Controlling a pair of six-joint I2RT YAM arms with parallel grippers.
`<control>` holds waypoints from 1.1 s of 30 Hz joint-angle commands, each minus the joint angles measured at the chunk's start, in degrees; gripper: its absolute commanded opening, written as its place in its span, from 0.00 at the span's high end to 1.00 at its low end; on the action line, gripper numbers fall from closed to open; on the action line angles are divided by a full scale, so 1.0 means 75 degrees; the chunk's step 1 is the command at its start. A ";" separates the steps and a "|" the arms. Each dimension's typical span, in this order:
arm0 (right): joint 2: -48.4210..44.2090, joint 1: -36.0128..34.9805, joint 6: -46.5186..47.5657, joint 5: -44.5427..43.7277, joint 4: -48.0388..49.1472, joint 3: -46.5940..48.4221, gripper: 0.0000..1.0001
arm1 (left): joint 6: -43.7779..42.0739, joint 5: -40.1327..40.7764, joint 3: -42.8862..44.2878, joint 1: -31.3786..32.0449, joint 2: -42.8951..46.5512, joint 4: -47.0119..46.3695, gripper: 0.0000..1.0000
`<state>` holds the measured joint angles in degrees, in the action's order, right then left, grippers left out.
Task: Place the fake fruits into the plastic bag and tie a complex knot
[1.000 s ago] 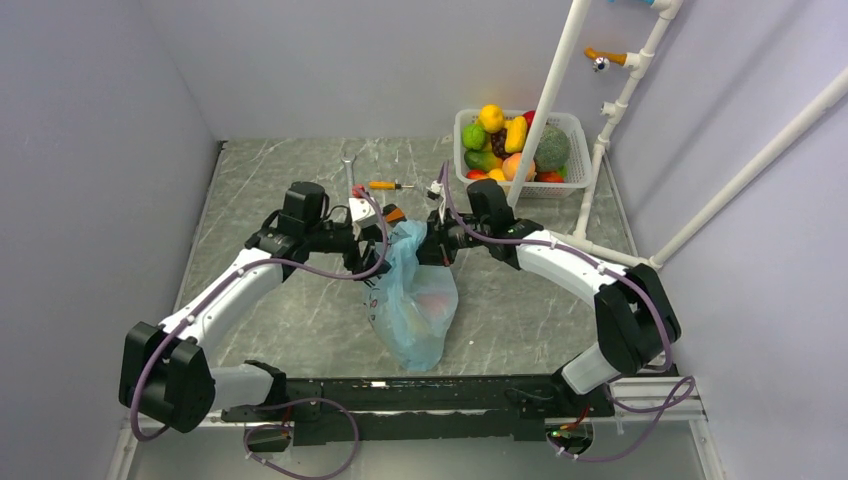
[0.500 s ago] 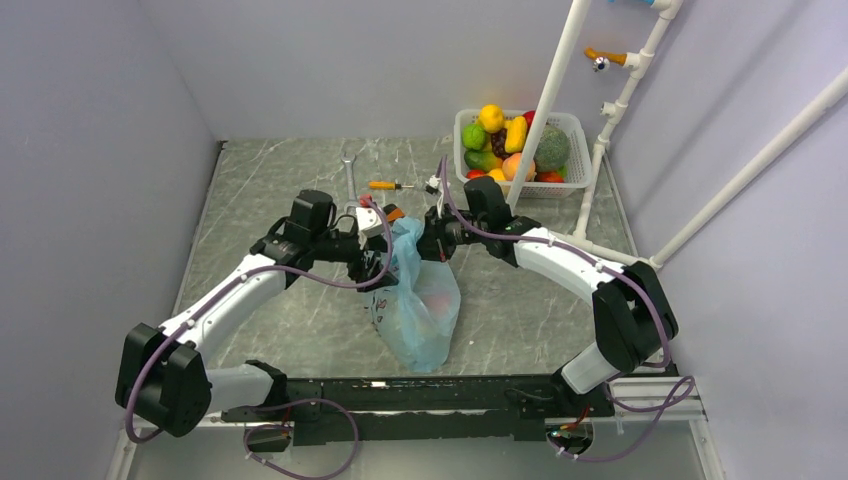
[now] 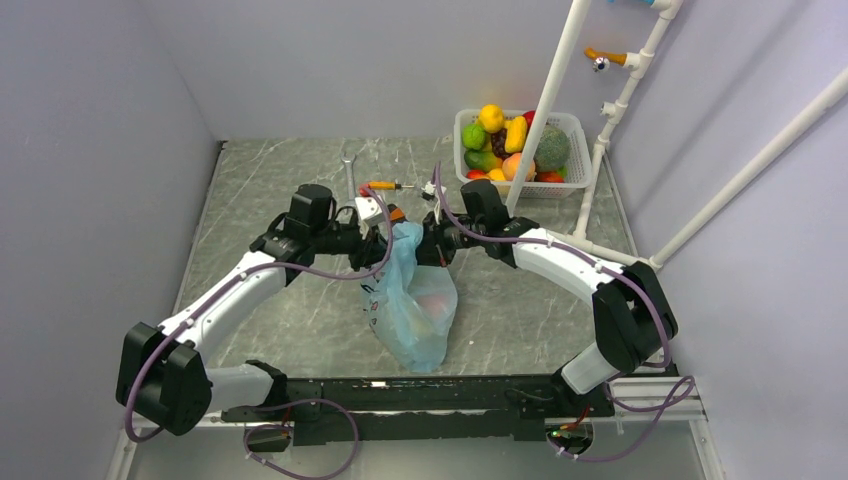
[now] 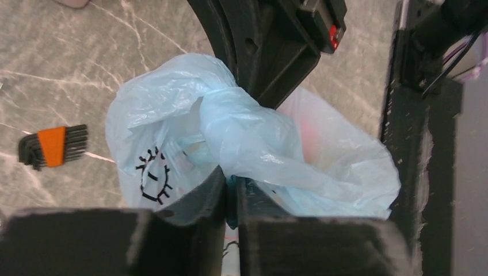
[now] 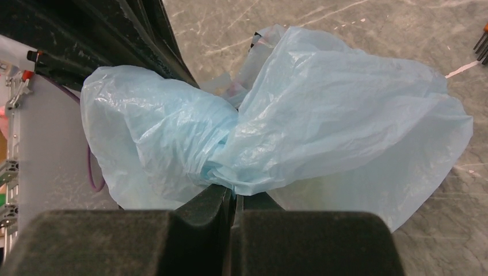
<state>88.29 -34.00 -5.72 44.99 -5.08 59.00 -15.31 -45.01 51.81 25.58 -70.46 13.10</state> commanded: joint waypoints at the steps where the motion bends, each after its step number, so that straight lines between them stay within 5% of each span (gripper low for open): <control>1: -0.0309 0.0023 0.0390 0.0036 -0.0301 0.0345 1.00 | 0.0020 -0.0039 0.0421 -0.0013 -0.0121 0.0035 0.98; 6: -0.0457 0.0383 0.1115 0.0109 -0.1221 0.0457 1.00 | -0.0076 -0.0098 0.0337 -0.0781 -0.0087 0.0746 1.00; 17: -0.0618 0.1331 0.3135 -0.0213 -0.3159 0.0715 1.00 | -0.0021 0.2206 0.0480 -0.1709 -0.0049 0.1508 1.00; 24: -0.0868 0.1892 0.4165 -0.0447 -0.4469 0.1244 1.00 | -0.0344 0.2329 0.0619 -0.2217 0.0227 0.1795 1.00; 33: -0.0930 0.2125 0.5268 -0.1298 -0.4338 -0.0296 1.00 | -0.0536 0.3150 -0.0635 -0.2563 0.0161 0.1354 1.00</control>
<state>82.08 -20.97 26.61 42.48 -33.15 62.46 -16.99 -31.57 51.22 10.24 -69.58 24.08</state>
